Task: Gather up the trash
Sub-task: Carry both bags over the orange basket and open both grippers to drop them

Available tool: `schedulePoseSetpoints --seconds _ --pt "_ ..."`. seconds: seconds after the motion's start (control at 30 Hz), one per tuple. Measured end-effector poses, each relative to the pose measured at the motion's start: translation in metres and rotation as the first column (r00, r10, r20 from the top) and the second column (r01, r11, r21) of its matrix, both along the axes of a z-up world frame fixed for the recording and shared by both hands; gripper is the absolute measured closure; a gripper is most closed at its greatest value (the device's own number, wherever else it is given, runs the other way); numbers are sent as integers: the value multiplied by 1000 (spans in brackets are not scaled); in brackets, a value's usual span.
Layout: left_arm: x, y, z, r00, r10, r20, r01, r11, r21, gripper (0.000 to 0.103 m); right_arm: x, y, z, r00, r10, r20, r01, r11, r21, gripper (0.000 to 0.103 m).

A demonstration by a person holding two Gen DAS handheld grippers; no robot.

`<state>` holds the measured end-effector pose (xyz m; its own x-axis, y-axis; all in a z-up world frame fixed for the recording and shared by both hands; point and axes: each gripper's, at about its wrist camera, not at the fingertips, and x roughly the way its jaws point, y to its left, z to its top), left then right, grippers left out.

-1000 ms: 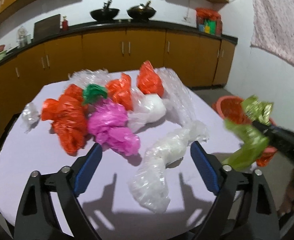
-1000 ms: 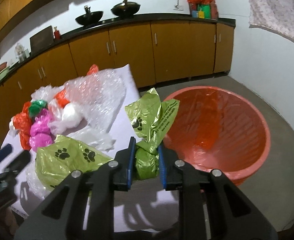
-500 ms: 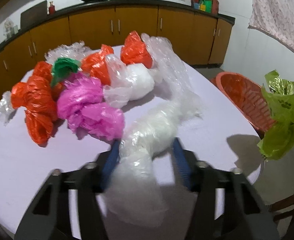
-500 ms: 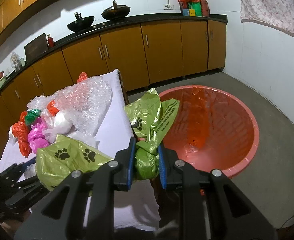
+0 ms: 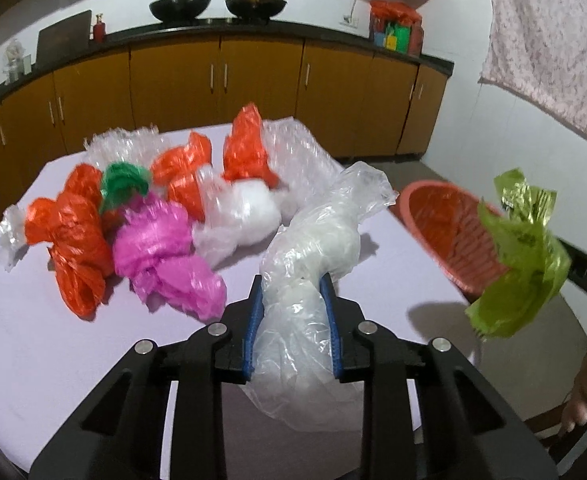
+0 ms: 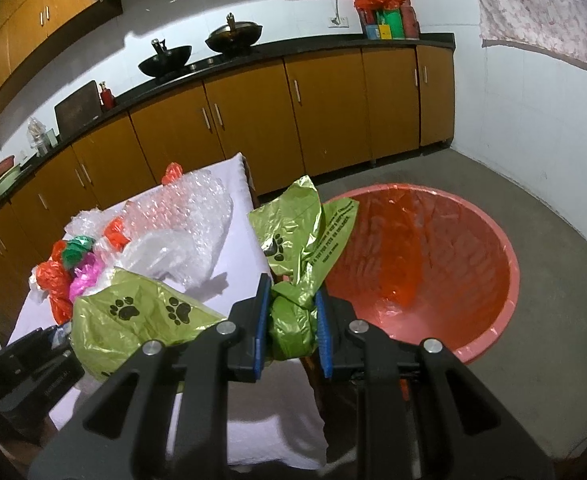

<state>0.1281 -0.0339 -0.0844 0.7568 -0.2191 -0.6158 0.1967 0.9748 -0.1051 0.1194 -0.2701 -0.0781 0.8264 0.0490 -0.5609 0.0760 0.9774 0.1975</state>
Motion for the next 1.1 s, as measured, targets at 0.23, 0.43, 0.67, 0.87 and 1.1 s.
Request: schedulePoseSetpoints --seconds 0.23,0.43,0.67,0.87,1.1 --pt "5 -6 21 999 3 42 -1 999 -47 75 -3 -12 8 999 -26 28 27 1000 -8 81" --pt "14 -23 30 998 -31 58 36 997 -74 75 -2 -37 7 995 -97 34 98 995 -12 81" --pt "29 -65 32 991 -118 60 122 990 -66 75 5 -75 5 982 -185 36 186 982 -29 81" --pt "46 -111 26 979 -198 42 200 978 -55 75 19 -103 1 972 -231 34 233 971 -51 81" --pt "67 -150 17 967 -255 10 255 966 -47 75 33 -133 -9 961 -275 18 275 960 -43 81"
